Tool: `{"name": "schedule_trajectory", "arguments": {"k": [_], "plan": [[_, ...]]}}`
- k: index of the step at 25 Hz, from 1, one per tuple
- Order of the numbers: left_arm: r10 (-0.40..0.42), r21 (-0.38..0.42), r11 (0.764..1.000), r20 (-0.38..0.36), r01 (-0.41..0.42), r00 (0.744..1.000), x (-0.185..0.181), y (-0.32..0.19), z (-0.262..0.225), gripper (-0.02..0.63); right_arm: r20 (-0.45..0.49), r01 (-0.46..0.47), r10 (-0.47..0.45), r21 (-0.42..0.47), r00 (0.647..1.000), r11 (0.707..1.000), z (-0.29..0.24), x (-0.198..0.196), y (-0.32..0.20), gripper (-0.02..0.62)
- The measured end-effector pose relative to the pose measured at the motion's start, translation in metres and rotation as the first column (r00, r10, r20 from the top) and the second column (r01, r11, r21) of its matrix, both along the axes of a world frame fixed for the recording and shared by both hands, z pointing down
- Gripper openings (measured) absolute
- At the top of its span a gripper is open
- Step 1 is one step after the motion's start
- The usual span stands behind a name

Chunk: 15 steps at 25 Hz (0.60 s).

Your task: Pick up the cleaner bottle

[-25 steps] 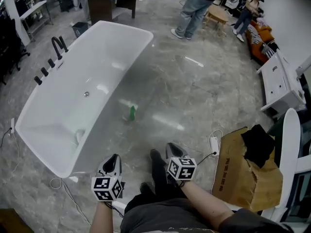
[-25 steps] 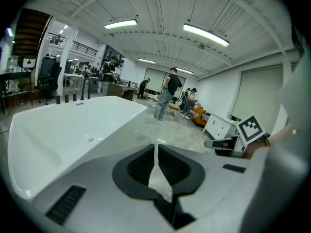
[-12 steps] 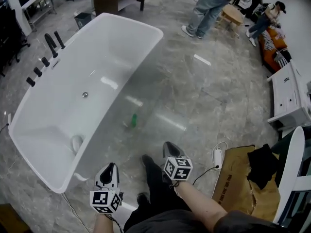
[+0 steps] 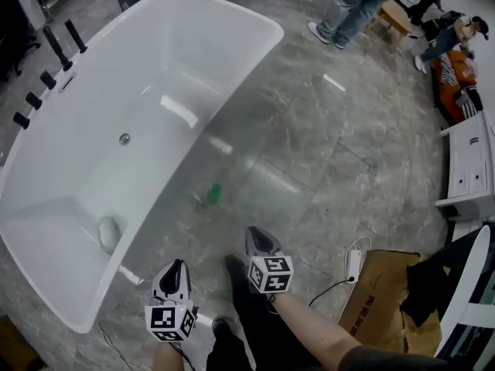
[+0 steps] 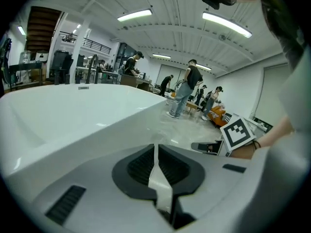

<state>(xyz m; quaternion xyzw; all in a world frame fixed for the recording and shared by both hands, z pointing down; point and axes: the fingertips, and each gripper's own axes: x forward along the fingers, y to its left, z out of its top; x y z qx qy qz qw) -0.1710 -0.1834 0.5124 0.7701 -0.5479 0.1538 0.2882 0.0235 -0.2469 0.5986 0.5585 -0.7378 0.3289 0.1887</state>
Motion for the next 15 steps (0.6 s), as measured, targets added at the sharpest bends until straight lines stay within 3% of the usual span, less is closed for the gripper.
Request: {"name": "schedule_trajectory", "arguments": {"k": [8,15], "plan": [[-0.012,-0.057,0.998,0.025,0.013,1.0,-0.01,-0.03,0.131,0.035,-0.029,0.003,-0.005,-0.04,1.0,0.999,0.136,-0.016,-0.036,0.044],[0.003,-0.108,0.994,0.007,-0.002,1.0,-0.008,-0.05,0.21,0.035,-0.039,0.03,-0.033,-0.082,0.999,0.996,0.232,-0.039,-0.056,0.167]]}}
